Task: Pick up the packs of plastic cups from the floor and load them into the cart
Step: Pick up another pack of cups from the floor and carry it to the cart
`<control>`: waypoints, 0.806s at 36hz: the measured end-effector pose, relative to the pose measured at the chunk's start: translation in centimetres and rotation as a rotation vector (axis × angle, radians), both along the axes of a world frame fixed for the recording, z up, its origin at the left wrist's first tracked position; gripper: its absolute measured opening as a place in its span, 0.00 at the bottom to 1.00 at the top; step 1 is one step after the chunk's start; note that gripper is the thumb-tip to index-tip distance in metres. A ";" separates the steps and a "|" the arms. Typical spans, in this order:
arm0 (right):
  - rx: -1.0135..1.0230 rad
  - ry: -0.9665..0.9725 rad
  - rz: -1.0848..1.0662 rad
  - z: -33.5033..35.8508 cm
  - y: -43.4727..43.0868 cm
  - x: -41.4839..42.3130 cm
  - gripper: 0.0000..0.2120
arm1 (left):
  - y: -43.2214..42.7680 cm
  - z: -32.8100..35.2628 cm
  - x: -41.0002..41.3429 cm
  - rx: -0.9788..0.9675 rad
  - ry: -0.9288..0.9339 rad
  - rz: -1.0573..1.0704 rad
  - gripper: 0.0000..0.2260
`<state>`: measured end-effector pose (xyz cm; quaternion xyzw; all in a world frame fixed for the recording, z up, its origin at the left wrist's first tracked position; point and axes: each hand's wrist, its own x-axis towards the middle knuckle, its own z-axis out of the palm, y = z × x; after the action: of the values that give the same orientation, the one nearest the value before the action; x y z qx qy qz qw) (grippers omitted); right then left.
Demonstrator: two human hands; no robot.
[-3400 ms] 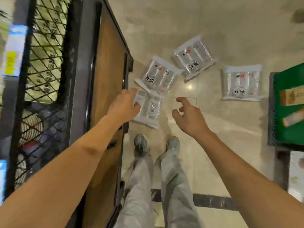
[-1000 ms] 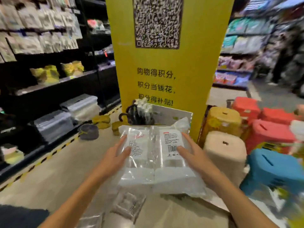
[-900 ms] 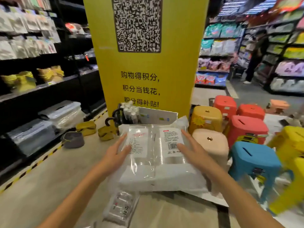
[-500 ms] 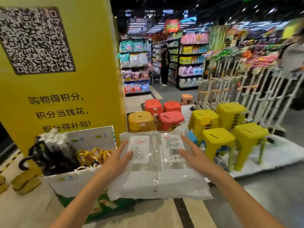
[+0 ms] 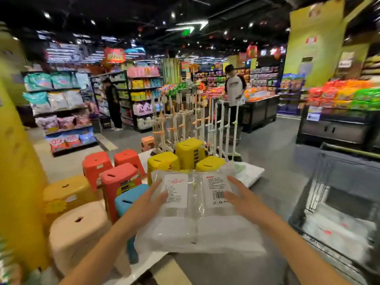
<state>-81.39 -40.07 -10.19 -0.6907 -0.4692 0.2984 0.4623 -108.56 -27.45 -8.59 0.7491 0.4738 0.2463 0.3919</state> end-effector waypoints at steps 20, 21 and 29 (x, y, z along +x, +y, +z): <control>-0.072 0.057 -0.497 -2.6 -11.1 24.5 0.27 | 0.6 -3.8 34.7 0.034 0.129 -0.467 0.29; -0.077 0.068 -0.516 -2.8 -11.2 25.2 0.27 | 1.1 -4.2 36.1 0.024 0.133 -0.504 0.30; -0.118 0.065 -0.655 -3.9 -10.0 30.9 0.26 | 3.9 -4.7 45.5 0.007 0.124 -0.662 0.27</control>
<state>-50.45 -50.06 -14.14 -0.8205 -0.1890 0.1824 0.5077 -63.04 -23.54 -13.34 0.8772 0.2271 0.0611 0.4185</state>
